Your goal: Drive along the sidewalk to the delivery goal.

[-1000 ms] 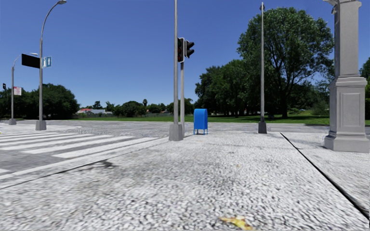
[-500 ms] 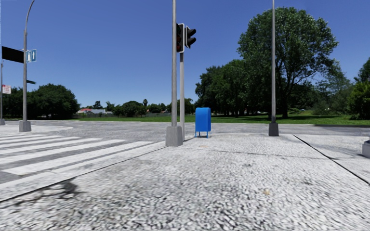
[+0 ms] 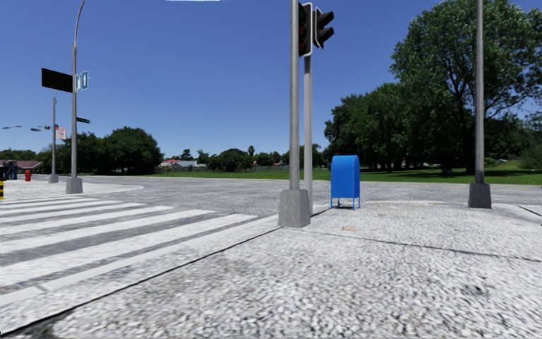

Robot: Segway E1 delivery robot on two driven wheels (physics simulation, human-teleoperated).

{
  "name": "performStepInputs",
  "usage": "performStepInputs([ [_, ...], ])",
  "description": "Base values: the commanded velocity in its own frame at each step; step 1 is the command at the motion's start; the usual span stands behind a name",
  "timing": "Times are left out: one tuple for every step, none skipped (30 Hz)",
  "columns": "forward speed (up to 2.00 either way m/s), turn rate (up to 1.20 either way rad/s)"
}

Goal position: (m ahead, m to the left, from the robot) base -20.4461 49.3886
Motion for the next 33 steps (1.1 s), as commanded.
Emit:
performStepInputs([
  [2.0,0.44],
  [2.0,0.44],
  [2.0,0.44],
  [2.0,0.44],
  [2.0,0.44],
  [2.0,0.46],
  [2.0,0.48],
  [2.0,0.48],
  [2.0,0.49],
  [2.0,0.49],
  [2.0,0.49],
  [2.0,0.51],
  [2.0,0.51],
  [2.0,0.53],
  [2.0,0.56],
  [2.0,0.62],
  [2.0,0.65],
  [2.0,0.65],
  [1.92,0.65],
  [1.83,0.66],
  [1.76,0.66],
  [1.69,0.66],
  [1.69,0.66],
  [1.65,0.66],
  [1.62,0.66],
  [1.56,0.68],
  [1.56,0.68],
  [1.46,0.69],
  [1.41,0.7],
  [1.4,0.7],
  [1.4,0.7],
  [1.4,0.7],
  [1.4,0.7],
])
